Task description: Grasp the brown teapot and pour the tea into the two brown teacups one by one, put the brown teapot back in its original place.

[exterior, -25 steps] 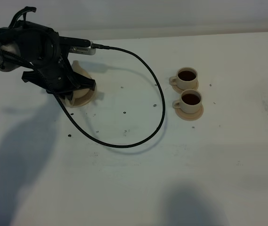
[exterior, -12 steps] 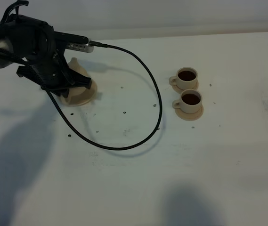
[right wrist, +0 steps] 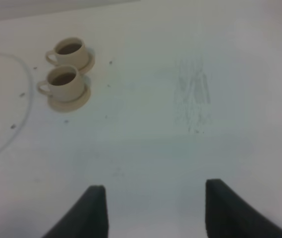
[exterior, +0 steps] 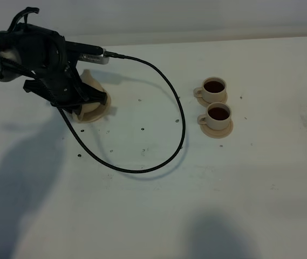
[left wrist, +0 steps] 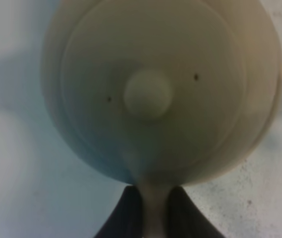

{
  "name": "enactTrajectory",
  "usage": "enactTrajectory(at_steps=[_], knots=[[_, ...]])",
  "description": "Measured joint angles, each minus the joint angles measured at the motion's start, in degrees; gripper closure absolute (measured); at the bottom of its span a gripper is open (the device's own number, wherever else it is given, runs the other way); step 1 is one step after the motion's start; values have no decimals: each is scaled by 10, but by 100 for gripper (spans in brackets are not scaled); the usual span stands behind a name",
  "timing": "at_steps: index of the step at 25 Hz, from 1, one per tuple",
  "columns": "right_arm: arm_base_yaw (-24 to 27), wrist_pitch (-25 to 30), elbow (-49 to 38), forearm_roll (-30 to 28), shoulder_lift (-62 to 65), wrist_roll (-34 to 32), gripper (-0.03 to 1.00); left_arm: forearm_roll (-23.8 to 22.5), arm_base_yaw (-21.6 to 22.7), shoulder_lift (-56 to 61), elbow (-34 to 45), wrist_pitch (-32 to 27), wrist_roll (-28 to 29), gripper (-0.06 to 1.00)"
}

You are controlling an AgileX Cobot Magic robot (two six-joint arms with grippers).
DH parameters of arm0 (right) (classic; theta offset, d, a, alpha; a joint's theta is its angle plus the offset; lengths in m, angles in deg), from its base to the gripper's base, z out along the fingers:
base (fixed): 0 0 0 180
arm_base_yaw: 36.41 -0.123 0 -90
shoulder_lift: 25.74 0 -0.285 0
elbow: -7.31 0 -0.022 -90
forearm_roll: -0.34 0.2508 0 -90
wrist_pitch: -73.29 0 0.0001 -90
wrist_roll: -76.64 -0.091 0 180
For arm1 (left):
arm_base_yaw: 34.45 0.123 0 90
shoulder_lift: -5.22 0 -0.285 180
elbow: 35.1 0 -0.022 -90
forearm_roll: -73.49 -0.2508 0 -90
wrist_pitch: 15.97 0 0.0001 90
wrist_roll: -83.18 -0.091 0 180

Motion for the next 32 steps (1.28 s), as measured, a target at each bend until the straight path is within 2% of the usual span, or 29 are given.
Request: enactTrajectory(at_steps=[9,11,13,20,24,28,32], knots=[[0,0,0,0,0,0,50,0,0,0,0,2,-2,84],[0,0,0,0,0,0,50,0,0,0,0,2,-5,81],[0,0,0,0,0,0,50,0,0,0,0,4,-6,73],[0,0,0,0,0,0,50,0,0,7,-2,-15,-7,30],[0,0,0,0,0,0,50,-2,0,29,-2,-48,-9,19],[0,0,0,0,0,0,50,-2,0,72,-2,-99,-16,19],[0,0,0,0,0,0,50,-2,0,113,-3,-197,-56,21]])
